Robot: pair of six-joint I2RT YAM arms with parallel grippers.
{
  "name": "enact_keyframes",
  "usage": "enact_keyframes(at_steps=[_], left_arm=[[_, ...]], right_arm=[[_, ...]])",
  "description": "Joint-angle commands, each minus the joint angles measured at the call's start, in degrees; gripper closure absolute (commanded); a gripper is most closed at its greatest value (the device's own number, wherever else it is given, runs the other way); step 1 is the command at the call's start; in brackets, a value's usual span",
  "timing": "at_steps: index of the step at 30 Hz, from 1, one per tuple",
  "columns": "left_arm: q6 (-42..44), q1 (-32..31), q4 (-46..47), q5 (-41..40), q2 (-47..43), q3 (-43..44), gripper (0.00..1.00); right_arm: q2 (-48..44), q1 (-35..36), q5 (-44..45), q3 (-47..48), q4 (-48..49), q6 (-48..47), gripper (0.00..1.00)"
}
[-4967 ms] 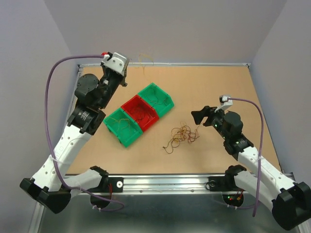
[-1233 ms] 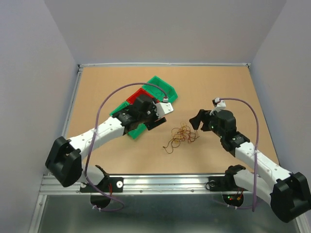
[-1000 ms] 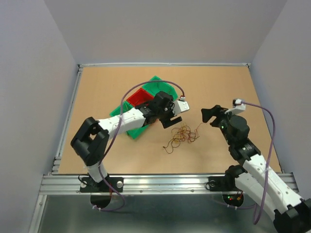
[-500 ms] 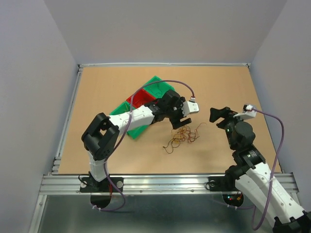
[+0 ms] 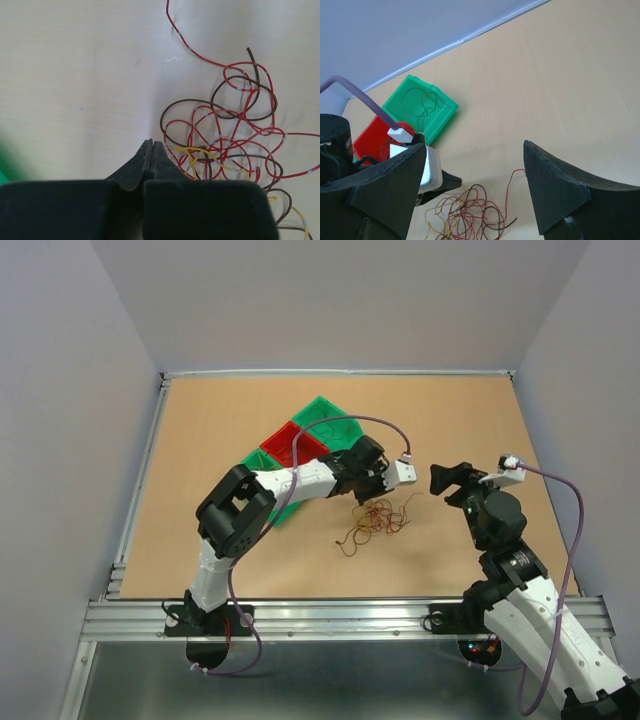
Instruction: Untangle the cables
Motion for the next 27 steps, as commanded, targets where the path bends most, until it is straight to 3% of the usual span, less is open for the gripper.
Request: enact_keyframes(at_steps=[1,4,8,13,23,27], left_arm=[[0.7,-0.1,2.5,-0.8,-10.5,-5.0,1.00],[-0.5,1.9,8.1,4.1,-19.3,-13.1,1.00],[-2.6,4.5,15.8,10.3,-27.5,-19.8,1.00],[-5.6,7.4,19.6,15.8,-35.2,-23.5,1.00],[-10.0,10.2,25.1,20.9,-47.5,-27.5,1.00],[-13.2,10.2,26.4,24.2,-49.7,-25.6,1.00]], right_arm=[[-1.3,0.2,-7.5,-0.5,2.5,-4.9,0.17],[-3.5,0.2,-28.8,-3.6,11.5,-9.5,0.17],[-2.7,0.2,-40.0,-7.0,21.0,-9.8,0.17],[8.3,0.2,-51.0,-5.0,23.4,-12.8,0.16],[33.6,0.7,-68.3,-2.8,46.1,-14.2,0.13],[38.9,3.3,-67.4,-0.7,49.3,-15.1,0.13]])
